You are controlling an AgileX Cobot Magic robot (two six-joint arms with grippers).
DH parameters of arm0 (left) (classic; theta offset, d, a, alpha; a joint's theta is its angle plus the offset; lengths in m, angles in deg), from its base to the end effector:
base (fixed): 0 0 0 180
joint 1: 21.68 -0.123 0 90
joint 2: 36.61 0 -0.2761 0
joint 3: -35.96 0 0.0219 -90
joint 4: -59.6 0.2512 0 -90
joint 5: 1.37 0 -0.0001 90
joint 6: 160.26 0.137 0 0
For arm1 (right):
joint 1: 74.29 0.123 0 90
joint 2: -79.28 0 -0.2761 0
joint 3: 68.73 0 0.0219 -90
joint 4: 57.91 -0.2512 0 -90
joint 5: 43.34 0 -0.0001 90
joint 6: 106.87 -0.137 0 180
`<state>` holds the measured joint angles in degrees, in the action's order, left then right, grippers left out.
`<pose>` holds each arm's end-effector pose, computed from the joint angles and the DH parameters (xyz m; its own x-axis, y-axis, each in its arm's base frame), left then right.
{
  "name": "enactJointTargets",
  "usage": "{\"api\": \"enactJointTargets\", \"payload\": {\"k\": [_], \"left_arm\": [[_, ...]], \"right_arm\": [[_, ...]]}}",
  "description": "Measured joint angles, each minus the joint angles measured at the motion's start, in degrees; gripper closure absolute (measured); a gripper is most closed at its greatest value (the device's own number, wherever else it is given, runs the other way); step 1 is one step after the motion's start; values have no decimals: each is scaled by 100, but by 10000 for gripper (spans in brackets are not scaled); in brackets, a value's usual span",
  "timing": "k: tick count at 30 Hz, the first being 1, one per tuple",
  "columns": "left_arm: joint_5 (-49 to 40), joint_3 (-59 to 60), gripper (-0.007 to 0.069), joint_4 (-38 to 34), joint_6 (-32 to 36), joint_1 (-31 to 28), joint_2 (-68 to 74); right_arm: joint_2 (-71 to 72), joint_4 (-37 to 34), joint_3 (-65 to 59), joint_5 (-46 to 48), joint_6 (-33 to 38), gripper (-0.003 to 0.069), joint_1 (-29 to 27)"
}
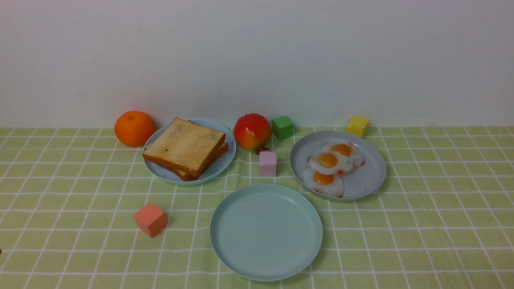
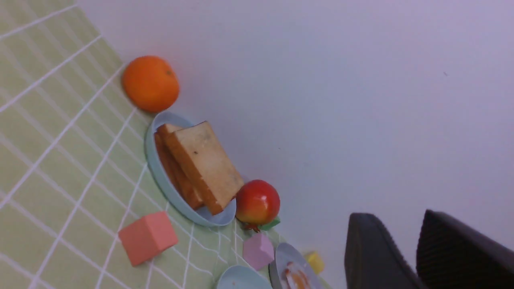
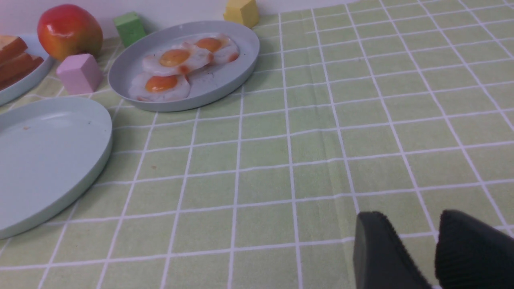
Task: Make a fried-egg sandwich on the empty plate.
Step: Use the left arm to grab a slice of bread
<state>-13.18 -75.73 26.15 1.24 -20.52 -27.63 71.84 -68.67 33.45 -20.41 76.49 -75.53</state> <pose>0.1031 -0.0176 0.2493 -0.0731 -0.7751 -0.6276 0.1212 0.6177 -0.7770 0.1050 0.0077 0.1594 -0.3095 0.1208 -0.9432 -0.0123 0.9913 0.1310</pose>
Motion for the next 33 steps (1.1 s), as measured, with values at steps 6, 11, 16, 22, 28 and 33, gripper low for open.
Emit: {"api": "enactJointTargets", "payload": {"k": [6,11,16,22,28,33], "left_arm": [[-1707,-1823,607,520,1627,532,1997],[-2949,-2948,631,1060,2058,1493,3744],[-3420,-3911,631,1882,2116,2258,5169],[-3239,-4683,630,2275,1990,2637,6446],[-3346,-5531,630,2629,1482,2637,7659],[-3463,-6328,630,2975,1379,2637,8557]], "right_arm": [[0,0,0,0,0,419,0],[0,0,0,0,0,419,0],[0,13,-5,-51,0,419,0],[0,-825,-64,-667,-439,419,0],[0,-2219,-64,-1587,-734,424,7],[-83,-2638,645,-472,-477,503,84]]}}
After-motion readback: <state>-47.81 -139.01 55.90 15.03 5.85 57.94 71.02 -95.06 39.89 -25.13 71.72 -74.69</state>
